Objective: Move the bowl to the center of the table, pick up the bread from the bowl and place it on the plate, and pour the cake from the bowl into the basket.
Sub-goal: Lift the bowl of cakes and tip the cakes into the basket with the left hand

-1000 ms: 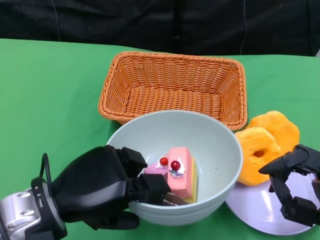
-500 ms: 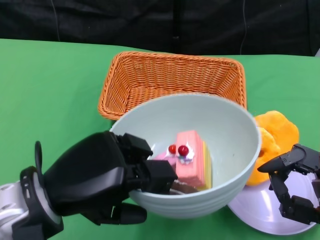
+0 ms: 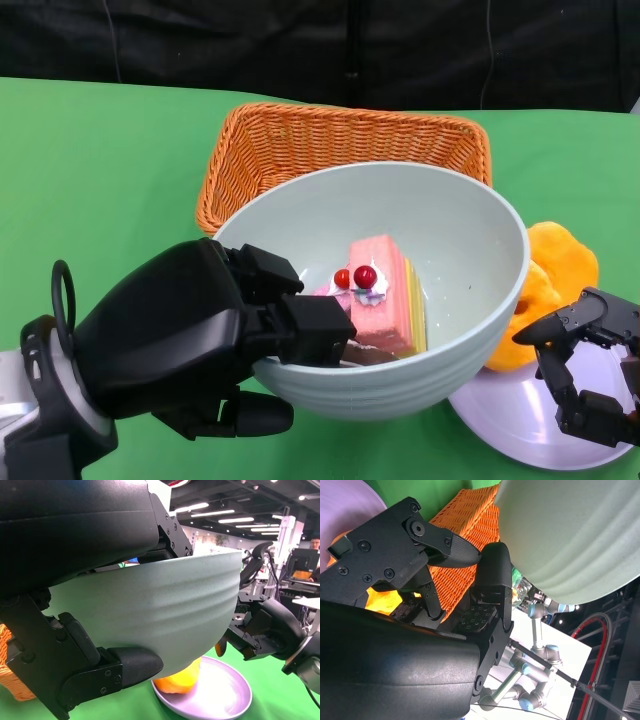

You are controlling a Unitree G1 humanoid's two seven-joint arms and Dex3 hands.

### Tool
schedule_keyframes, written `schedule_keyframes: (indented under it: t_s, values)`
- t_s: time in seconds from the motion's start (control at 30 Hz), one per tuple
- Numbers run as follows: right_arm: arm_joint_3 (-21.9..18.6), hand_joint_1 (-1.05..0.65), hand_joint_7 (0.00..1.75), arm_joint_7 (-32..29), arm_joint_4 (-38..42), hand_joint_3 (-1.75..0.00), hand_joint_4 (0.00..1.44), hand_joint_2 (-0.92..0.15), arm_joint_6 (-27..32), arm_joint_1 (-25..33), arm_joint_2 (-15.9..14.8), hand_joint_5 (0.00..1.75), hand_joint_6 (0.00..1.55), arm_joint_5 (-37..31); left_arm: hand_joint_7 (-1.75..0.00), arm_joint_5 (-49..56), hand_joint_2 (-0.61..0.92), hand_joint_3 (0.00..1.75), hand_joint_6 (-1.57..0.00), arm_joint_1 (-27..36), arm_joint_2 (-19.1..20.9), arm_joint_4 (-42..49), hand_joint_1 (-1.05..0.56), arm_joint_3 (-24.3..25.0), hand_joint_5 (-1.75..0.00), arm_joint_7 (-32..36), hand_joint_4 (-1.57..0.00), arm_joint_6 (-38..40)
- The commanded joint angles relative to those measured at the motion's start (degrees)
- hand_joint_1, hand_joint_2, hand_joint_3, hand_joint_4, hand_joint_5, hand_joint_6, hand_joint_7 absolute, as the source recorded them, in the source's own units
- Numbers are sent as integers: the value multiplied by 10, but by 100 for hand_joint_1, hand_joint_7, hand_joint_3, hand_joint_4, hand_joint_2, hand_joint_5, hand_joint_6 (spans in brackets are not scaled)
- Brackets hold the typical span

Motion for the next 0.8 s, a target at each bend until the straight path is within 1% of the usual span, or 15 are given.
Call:
schedule_keyframes:
  t_s: [0.03,0.17,0.2,0.23,0.27,0.3,0.37,0.8]
  values:
    - [-5,-11,108,-6,4,-107,90,-47,-7,-2,-1,145,93,2,-175,-14,28,138,-84,0,-3,-9,-32,13,-175,-6,-109,-2]
    - [-5,-11,108,-6,4,-107,90,-47,-7,-2,-1,145,93,2,-175,-14,28,138,-84,1,-8,-9,-32,16,-175,-12,-109,-3]
    - [-4,-11,108,-5,8,-107,90,-47,-6,-3,-1,145,93,3,-175,-44,28,141,-84,-18,-16,-5,-32,21,-175,-18,-108,24]
    - [-3,-11,108,-4,11,-107,90,-47,-6,-3,-2,145,93,4,-175,-67,25,149,-82,-33,-22,-3,-32,25,-175,-23,-108,46]
    - [-2,-11,107,-5,18,-107,90,-47,-10,-5,-1,145,93,0,-175,-88,24,154,-81,-69,-38,26,-32,23,-175,-30,-107,79]
    - [-2,-12,108,-6,23,-110,89,-46,-13,-7,-1,146,93,-2,-175,-101,19,161,-80,-95,-50,47,-26,21,-175,-37,-104,101]
    - [-2,-12,108,-9,28,-112,89,-45,-18,-9,0,146,94,-6,-175,-107,18,166,-79,-124,-66,77,-24,13,-175,-42,-102,117]
    - [-2,-17,108,-13,32,-112,89,-45,-27,-12,-1,149,94,-11,-175,-104,21,166,-80,-138,-85,104,-24,14,-175,-51,-101,107]
